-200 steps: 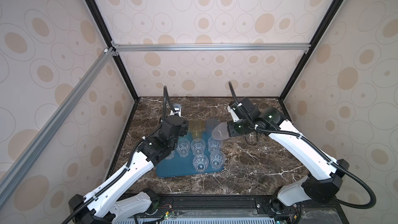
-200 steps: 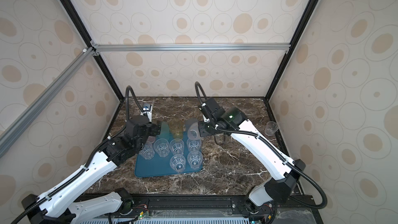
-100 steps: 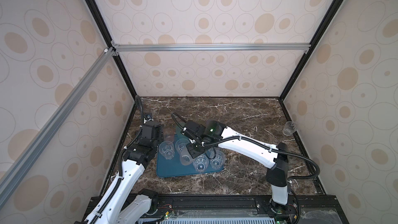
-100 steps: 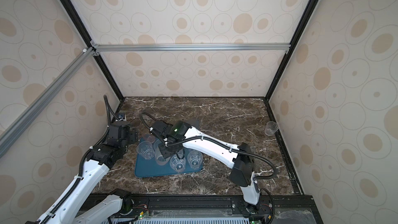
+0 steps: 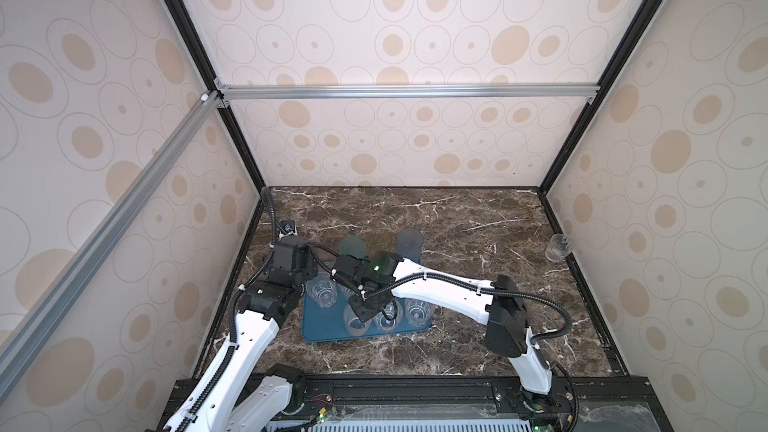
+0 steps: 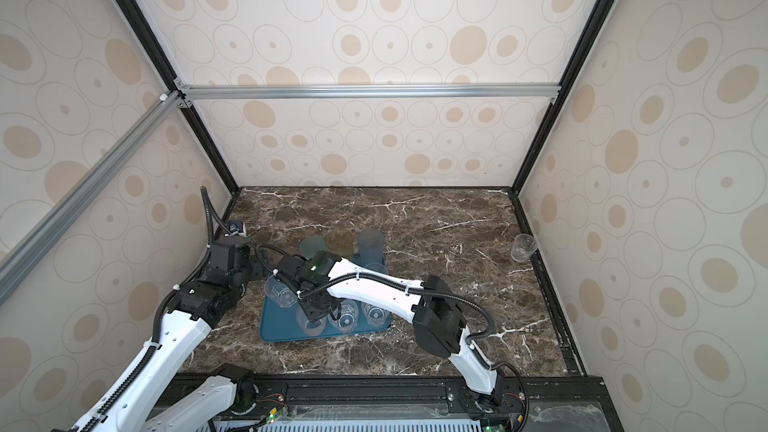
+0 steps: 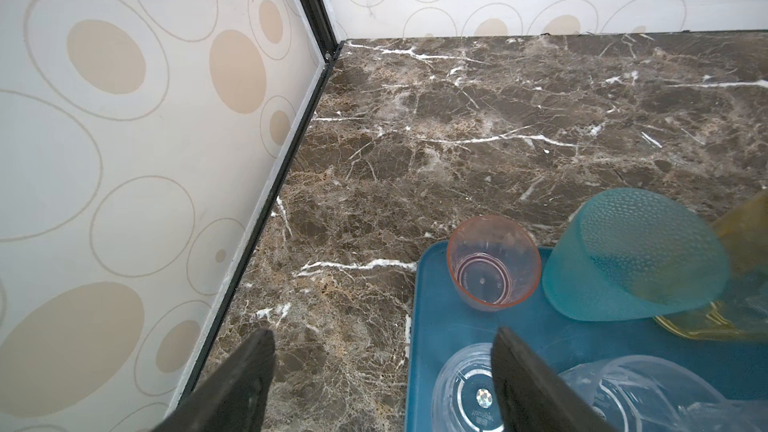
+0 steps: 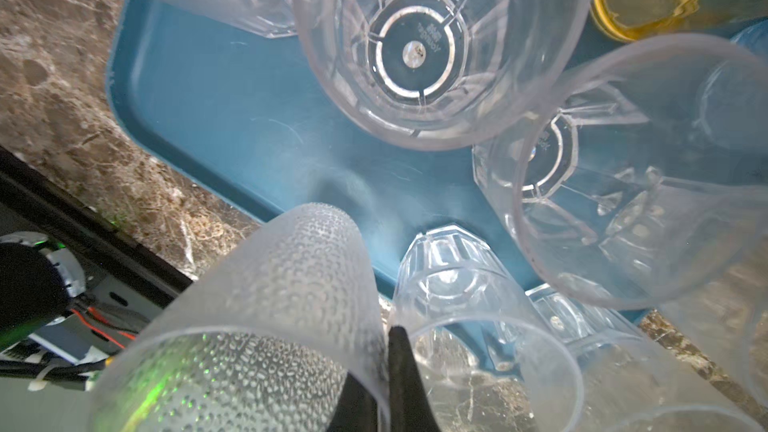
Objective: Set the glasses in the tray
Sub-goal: 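Lower the frosted cup onto the tray near the robot and release, then move the right gripper to the clear cup by the far wall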
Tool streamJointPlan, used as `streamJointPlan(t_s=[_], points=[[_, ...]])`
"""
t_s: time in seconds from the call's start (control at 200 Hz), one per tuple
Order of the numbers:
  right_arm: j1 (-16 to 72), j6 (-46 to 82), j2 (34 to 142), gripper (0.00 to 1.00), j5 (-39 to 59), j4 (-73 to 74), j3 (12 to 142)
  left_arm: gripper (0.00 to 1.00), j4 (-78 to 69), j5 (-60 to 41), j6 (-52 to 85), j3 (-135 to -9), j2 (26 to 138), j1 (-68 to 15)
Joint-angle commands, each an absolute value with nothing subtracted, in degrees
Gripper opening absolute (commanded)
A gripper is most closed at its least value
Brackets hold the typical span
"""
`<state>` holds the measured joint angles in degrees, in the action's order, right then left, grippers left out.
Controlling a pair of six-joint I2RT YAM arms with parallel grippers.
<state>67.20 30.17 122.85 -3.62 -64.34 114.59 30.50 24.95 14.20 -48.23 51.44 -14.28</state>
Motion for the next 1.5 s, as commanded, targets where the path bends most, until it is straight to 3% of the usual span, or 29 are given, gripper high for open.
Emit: streamJointPlan(t_s=[0.0,0.4,0.6,0.77,1.015,1.23,1.495], points=[[67.9,29.5,125.0,0.03,-5.7,-66.2,117.3,0.81,29.7,24.7,14.8,-48.2,51.4,-13.9],[68.4,28.9,128.7,0.12,-4.8,-68.0,120.3,0.81,29.3,23.6,15.1,-48.2,51.7,-13.9],[68.4,29.3,127.1,0.25,-4.2,-68.0,121.3,0.81,29.4,23.5,15.1,-48.7,51.7,-13.9],[66.8,29.3,123.3,0.29,-3.1,-69.3,124.1,0.81,30.2,23.4,14.7,-51.5,51.7,-13.9],[58.4,28.2,110.8,0.34,-4.2,-64.5,118.4,0.8,26.2,18.7,13.1,-56.0,51.6,-14.5],[45.4,27.5,98.3,0.37,-8.0,-58.2,105.9,0.8,15.2,20.2,11.1,-54.7,55.4,-28.2],[23.4,26.2,89.0,0.39,-6.1,-52.2,91.1,0.83,-1.0,23.1,3.8,-58.1,72.3,-48.0]])
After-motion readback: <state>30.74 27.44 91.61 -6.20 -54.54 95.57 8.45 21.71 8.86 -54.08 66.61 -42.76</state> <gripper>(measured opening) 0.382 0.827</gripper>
